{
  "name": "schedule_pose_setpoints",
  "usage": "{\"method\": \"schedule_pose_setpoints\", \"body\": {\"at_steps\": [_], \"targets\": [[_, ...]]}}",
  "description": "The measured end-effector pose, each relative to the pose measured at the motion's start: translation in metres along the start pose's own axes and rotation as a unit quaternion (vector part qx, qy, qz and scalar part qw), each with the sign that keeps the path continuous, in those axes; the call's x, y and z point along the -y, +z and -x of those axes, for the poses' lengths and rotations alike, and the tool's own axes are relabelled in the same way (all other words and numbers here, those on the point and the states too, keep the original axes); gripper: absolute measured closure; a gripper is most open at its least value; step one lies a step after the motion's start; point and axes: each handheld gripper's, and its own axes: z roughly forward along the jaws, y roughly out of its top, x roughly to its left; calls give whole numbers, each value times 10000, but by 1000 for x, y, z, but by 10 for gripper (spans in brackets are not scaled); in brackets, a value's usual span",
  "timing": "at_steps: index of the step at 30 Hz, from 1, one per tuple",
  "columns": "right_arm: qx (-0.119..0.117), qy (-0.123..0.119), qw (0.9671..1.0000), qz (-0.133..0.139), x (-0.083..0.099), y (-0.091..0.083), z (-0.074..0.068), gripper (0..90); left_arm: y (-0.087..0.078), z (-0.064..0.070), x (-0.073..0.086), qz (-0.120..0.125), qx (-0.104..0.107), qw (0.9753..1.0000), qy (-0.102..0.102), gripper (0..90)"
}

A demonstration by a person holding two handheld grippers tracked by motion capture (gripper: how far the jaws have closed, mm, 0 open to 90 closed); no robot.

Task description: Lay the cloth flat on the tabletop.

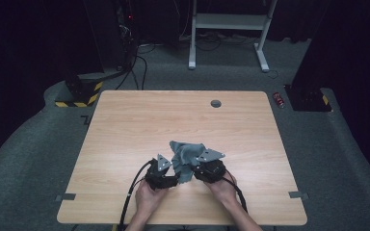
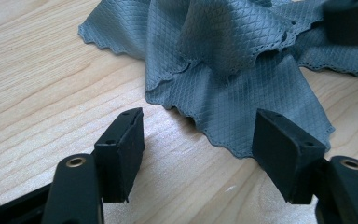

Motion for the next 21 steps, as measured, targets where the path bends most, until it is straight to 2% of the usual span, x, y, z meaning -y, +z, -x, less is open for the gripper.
{"method": "schedule_pose_setpoints", "body": {"at_steps": [4,5,6,7,8,9,10,11,12,13,14,15,16,17,18,19,21], "targets": [[-38,-133,9999,-102,-8,12,-6,564,0,0,0,0,0,10000,-1,344],[-63,-264,9995,-138,-11,17,-7,712,0,0,0,-1,0,10000,-2,344],[-63,-264,9995,-138,-11,17,-7,712,0,0,0,-1,0,10000,0,344],[-41,-322,9994,-151,-14,17,-5,821,0,0,0,-1,5,10000,-4,344],[-41,-322,9994,-151,-14,17,-5,821,0,0,0,-1,5,10000,-4,344],[-43,-267,9996,-128,-16,16,-2,858,0,0,0,-1,-2,10000,1,344],[47,-154,9998,-81,-18,12,7,883,0,0,0,0,5,10000,-5,344],[47,-154,9998,-81,-18,12,7,883,0,0,0,0,1,10000,12,344],[184,-50,9998,-44,-20,7,20,886,0,0,0,-1,6,10000,-2,344],[184,-50,9998,-44,-20,7,20,886,0,0,0,-1,6,10000,-2,344],[258,54,9997,-5,-20,5,27,886,0,0,0,1,4,10000,-1,344],[404,281,9988,10,-19,0,43,886,0,0,0,2,-1,10000,9,344],[404,281,9988,10,-19,0,43,886,0,0,0,2,-1,10000,9,344],[560,497,9972,48,-16,-4,58,886,0,0,0,1,7,10000,-2,344],[560,497,9972,48,-16,-4,58,886,0,0,0,3,6,10000,-4,344],[645,564,9963,37,-15,-6,66,887,0,0,0,-8,0,10000,14,344],[737,820,9939,18,-9,-8,79,886,0,0,0,-7,0,10000,15,343]]}}
